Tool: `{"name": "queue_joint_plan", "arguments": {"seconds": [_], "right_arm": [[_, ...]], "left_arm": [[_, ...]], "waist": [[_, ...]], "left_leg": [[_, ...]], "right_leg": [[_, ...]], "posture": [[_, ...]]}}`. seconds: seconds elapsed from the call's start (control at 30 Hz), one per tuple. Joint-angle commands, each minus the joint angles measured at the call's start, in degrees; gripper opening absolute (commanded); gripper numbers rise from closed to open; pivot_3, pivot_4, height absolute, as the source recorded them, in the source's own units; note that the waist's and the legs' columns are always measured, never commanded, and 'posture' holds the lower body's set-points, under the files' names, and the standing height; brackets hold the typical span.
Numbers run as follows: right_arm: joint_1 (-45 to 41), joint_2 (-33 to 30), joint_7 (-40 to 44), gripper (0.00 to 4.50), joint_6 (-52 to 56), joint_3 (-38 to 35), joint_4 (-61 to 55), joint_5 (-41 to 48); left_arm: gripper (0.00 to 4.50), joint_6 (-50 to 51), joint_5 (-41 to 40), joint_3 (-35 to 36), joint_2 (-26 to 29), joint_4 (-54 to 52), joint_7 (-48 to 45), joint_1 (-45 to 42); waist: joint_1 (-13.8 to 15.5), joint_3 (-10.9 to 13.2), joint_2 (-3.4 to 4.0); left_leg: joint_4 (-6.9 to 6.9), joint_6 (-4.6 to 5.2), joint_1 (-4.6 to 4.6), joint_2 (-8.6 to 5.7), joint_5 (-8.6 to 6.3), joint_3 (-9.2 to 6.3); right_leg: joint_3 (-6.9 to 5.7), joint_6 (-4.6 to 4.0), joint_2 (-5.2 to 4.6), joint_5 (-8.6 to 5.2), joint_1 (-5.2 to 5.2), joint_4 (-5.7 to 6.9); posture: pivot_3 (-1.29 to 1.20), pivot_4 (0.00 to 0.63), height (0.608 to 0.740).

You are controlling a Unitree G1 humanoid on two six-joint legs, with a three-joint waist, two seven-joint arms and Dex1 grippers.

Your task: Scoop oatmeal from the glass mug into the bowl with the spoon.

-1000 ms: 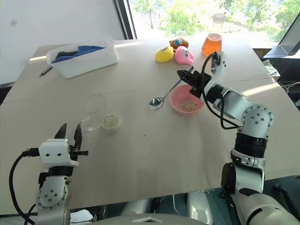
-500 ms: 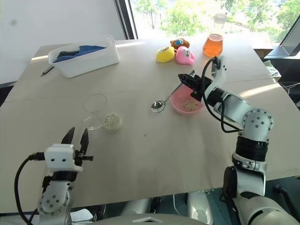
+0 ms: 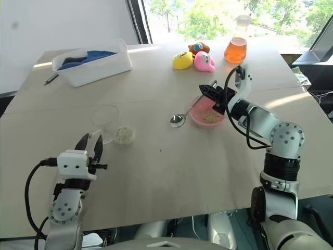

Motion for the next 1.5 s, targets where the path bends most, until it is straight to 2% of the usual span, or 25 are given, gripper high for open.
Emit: {"name": "queue_joint_plan", "arguments": {"seconds": [0.03,0.53,0.83,1.03,1.33,1.37,1.5], "right_arm": [[-0.38,-0.42,0.9,0.0,-1.32,-0.14,-2.51,1.11],[-2.1,-1.12,1.09,0.0,-2.15,0.99,-3.05,0.84],[-13.31,2.84,-2.33,0.0,-4.0,2.65,-2.92,4.04],[-16.68,5.3,-1.28,0.0,-4.61,5.08,-2.21,3.56],[-16.84,6.31,1.48,0.0,-5.91,7.07,-1.34,0.71],[-16.77,6.42,1.55,0.0,-6.0,7.14,-1.37,0.54],[-16.94,6.98,1.78,0.0,-6.13,7.35,-1.48,-0.03]], "left_arm": [[0.34,0.29,-0.23,0.08,0.08,-0.69,0.64,-0.01],[0.34,5.68,-2.1,0.29,0.67,-2.42,1.16,-2.22],[0.34,24.05,-8.12,-0.88,3.35,-3.93,-1.6,-12.14],[0.34,33.1,-10.09,-2.12,5.01,-4.7,-2.56,-16.94],[0.34,33.27,-9.16,-1.97,6.07,-3.8,-2.94,-17.42],[0.16,32.82,-9.49,-1.65,5.88,-3.73,-2.99,-17.4],[0.16,32.67,-9.15,-1.71,6.29,-3.43,-3.11,-17.2]], "waist": [[0.02,-0.02,0.02],[0.01,-0.04,0.05],[-0.14,-0.02,0.07],[-0.07,-0.02,0.07],[-0.07,-0.02,0.08],[-0.07,-0.02,0.08],[-0.08,-0.02,0.08]], "left_leg": [[0.0,0.0,0.0,0.0,0.0,0.0],[0.06,0.0,0.09,0.0,0.0,0.04],[0.16,-0.02,0.12,-0.01,0.01,0.03],[0.17,-0.02,0.09,-0.04,0.01,0.01],[0.18,-0.03,0.09,-0.04,0.02,0.0],[0.18,-0.03,0.09,-0.04,0.02,0.0],[0.18,-0.03,0.1,-0.04,0.02,0.0]], "right_leg": [[0.01,0.0,0.0,0.0,0.0,0.0],[0.07,0.0,0.0,0.0,0.01,0.22],[0.07,0.0,0.04,-0.01,0.0,0.39],[0.05,0.0,0.02,-0.01,0.0,0.35],[0.05,-0.01,0.01,-0.01,-0.01,0.36],[0.05,-0.01,0.01,-0.01,-0.01,0.36],[0.05,-0.01,0.01,-0.01,-0.01,0.37]], "posture": [[0.0,0.15,0.74],[0.0,0.15,0.74],[0.0,0.15,0.74],[0.0,0.15,0.74],[0.0,0.15,0.74],[0.0,0.15,0.74],[0.0,0.15,0.74]]}}
